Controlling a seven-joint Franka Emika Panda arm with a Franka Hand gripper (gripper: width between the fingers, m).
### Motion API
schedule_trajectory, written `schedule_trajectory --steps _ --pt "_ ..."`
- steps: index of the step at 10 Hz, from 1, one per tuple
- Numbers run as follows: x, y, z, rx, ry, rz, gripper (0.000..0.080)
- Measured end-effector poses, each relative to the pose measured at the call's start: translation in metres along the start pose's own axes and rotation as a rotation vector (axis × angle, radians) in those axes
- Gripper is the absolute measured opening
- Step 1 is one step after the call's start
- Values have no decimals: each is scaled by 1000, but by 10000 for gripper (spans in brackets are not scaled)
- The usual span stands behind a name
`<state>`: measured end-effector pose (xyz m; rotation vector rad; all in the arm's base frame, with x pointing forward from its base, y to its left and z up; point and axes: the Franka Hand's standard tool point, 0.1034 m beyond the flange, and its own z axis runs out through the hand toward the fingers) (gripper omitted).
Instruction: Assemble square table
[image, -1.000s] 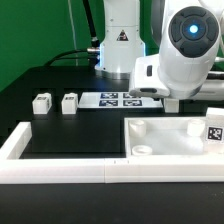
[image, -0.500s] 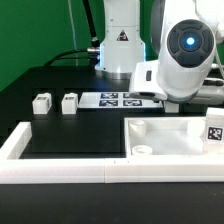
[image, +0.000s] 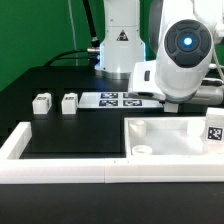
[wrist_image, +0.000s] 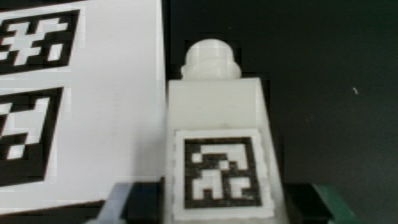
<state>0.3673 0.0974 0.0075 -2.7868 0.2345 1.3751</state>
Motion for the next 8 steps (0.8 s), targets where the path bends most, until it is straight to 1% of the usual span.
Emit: schedule_trajectory --steps 3,4,5,6,7,8 --pt "0 1 0 3 0 2 287" --pt "0 5 -7 0 -3 -1 287" --pt "-3 15 -49 -11 41 -11 288" --pt "-6 24 -79 -23 98 -38 288" --pt "-13 33 -105 1 144 -42 288" --pt "-23 44 -126 26 172 -28 288"
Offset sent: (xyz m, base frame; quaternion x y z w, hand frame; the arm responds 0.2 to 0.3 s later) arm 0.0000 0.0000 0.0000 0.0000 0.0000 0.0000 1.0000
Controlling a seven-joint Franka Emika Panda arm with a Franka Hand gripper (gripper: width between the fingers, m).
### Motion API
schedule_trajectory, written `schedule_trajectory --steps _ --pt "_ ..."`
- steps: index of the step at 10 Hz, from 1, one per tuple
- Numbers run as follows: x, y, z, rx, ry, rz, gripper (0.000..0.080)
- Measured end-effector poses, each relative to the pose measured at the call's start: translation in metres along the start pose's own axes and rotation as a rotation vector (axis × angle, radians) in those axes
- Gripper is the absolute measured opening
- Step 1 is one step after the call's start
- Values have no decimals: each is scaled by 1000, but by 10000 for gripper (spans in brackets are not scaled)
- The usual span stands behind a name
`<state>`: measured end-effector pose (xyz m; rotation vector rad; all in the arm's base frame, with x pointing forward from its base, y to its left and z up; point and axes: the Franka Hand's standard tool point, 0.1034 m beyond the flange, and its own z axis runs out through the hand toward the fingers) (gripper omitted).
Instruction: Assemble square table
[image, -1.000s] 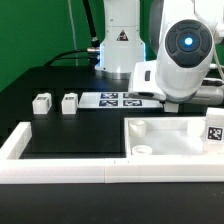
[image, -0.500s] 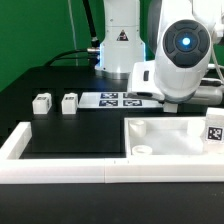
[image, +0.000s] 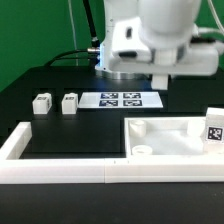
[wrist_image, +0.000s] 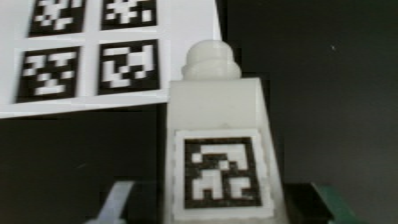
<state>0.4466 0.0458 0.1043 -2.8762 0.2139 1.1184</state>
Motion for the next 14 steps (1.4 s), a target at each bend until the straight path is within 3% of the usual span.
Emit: schedule_trajectory --steps 1,5,7,8,10,11,12,14 --pt "0 5 -9 15 52 10 288" --pt "13 -1 -15 36 346 -10 290" --pt "39 -2 -55 50 539 -5 290" --pt "58 3 -86 54 686 9 290" --pt "74 18 -127 31 874 -10 290" --pt "78 18 -130 27 970 -9 290" --pt "79 18 -123 19 1007 -10 290" --pt "81 21 -129 2 1180 -11 290"
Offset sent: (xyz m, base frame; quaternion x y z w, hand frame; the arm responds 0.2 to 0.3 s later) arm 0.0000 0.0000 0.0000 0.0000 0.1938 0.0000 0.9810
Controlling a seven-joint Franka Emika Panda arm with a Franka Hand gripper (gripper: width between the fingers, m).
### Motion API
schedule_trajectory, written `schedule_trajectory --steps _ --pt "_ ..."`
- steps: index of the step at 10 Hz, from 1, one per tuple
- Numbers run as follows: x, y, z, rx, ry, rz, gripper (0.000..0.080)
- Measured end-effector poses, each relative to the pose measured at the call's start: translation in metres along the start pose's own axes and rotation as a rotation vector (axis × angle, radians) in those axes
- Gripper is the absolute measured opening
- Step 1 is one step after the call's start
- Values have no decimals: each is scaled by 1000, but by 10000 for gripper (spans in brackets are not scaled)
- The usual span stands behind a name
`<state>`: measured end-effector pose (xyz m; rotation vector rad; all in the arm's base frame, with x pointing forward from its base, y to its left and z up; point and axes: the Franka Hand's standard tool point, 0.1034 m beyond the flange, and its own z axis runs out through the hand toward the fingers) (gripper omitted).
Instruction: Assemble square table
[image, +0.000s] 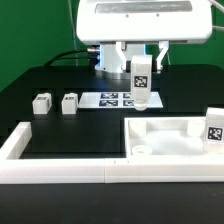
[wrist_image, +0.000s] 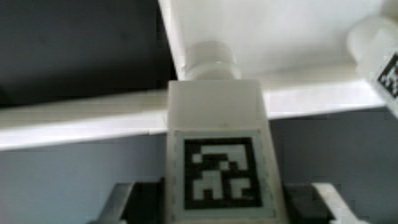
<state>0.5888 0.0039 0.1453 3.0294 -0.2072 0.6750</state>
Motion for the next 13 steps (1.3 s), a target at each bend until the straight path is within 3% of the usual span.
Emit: schedule_trajectory --steps 2,3,5,7,13 --pt "3 10 15 -23 33 -37 290" --pt "18 15 25 -30 53 -33 290" --pt "29 10 49 -30 80 -26 290" --pt "22 -3 65 -24 77 -17 290" --pt "7 -20 62 -16 108 -47 290"
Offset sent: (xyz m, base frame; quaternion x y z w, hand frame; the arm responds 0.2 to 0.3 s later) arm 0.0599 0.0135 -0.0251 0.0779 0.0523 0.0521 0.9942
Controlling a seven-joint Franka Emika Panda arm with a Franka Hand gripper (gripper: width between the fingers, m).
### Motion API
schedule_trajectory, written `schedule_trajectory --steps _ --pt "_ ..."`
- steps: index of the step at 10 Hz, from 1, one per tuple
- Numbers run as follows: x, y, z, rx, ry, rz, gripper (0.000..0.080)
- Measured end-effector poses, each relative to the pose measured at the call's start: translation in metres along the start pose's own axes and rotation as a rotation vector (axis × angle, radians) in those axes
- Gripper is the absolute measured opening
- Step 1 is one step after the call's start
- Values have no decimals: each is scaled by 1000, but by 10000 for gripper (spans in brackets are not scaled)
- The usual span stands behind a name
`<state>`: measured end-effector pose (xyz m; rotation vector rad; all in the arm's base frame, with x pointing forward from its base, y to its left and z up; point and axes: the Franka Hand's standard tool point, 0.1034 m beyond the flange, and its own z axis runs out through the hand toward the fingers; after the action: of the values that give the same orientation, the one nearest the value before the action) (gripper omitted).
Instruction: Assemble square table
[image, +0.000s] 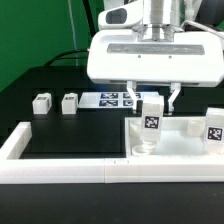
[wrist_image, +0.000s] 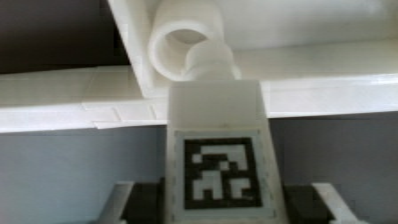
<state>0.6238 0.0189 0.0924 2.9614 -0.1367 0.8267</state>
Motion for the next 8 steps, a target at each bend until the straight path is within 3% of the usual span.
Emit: schedule_trajectory --steps 4,8 --pt "-2 8 0 -11 19 -25 290" --pt "-14 14 6 -21 6 -38 290"
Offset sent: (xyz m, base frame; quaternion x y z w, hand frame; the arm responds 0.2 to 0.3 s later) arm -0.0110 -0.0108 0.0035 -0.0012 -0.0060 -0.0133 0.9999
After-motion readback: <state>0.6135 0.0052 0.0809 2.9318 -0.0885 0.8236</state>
